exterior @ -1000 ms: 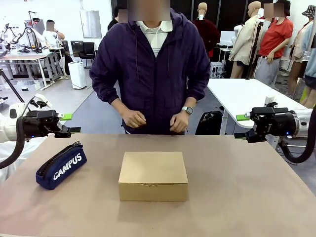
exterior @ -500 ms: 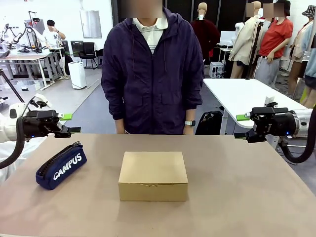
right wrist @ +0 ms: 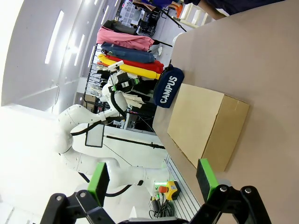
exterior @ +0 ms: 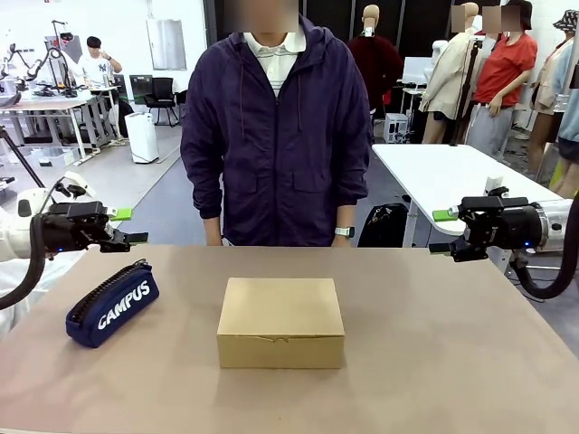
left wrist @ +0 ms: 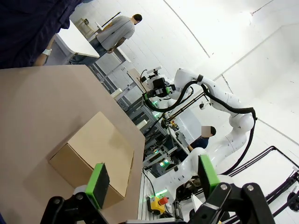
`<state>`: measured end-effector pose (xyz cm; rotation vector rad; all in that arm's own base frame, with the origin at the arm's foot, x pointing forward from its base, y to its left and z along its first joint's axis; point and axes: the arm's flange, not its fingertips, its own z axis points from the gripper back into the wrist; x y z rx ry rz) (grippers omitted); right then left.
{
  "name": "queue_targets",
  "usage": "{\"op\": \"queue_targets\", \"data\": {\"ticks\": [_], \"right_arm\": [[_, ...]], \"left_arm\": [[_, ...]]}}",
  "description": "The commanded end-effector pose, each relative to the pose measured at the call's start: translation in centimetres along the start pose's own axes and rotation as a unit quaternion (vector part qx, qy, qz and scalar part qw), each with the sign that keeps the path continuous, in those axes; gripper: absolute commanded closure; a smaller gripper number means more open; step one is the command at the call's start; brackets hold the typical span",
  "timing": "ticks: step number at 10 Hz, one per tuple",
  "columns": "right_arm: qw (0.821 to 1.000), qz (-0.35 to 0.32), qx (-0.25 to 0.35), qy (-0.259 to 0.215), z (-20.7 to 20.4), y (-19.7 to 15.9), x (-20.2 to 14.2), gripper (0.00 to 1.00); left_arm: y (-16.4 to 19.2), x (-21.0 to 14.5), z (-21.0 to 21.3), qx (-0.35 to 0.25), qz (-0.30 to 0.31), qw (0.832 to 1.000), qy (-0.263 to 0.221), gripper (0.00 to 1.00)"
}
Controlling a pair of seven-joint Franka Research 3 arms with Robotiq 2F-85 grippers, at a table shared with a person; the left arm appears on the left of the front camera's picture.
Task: Pack the items into the box.
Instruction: Close the Mailer Box.
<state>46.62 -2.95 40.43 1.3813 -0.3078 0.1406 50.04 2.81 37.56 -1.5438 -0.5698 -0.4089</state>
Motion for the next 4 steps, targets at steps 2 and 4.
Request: {"op": "queue_targets", "data": {"ticks": [2, 4], "right_arm": [[1.0, 0.011, 0.0, -0.003, 0.0, -0.04, 0.48, 0.0], [1.0, 0.011, 0.0, -0.003, 0.0, -0.04, 0.48, 0.0]], "left_arm": [[-0.17, 0.06, 0.09, -0.007, -0.006, 1.0, -0.001, 0.0], [-0.17, 0.06, 0.09, -0.007, -0.006, 1.0, -0.001, 0.0]]}}
